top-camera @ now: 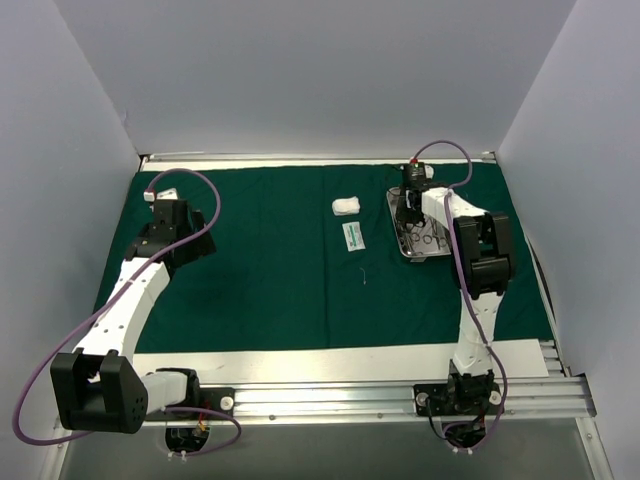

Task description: Open and lay out the surgical kit

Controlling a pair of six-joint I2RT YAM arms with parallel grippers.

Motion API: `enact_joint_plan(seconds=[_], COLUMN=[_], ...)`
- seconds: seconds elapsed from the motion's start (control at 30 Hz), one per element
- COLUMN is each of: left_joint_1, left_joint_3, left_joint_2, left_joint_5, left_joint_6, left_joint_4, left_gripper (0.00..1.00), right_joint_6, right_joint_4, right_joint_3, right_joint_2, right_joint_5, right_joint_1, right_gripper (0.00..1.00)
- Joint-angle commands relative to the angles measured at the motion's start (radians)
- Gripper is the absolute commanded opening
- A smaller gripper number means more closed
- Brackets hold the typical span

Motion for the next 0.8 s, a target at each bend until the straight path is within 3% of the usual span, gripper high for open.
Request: enact_joint_plan(seconds=[0.0, 0.23, 0.77], left_joint_1=[-0.005, -0.005, -0.005], left_joint_3=[0.003, 0.003, 0.003], left_joint_2=[-0.015, -0.015, -0.016], left_joint_5=[0.008, 0.005, 0.005], left_joint_6=[0.009, 0.009, 0.009], left_joint_4=[0.04, 0.041, 0.04], left_gripper=[0.94, 0.94, 0.94], right_joint_6=[-0.001, -0.012, -0.077], right_joint_4=[-0.111, -0.105, -0.042], right_joint_3=[0.017, -0.007, 0.04], right_joint_2=[0.038, 0.05, -0.085], right_joint_5=[0.033, 0.021, 0.02], right_joint_1=[0.009, -0.032, -0.075], right_gripper=[0.12, 0.0, 0.0])
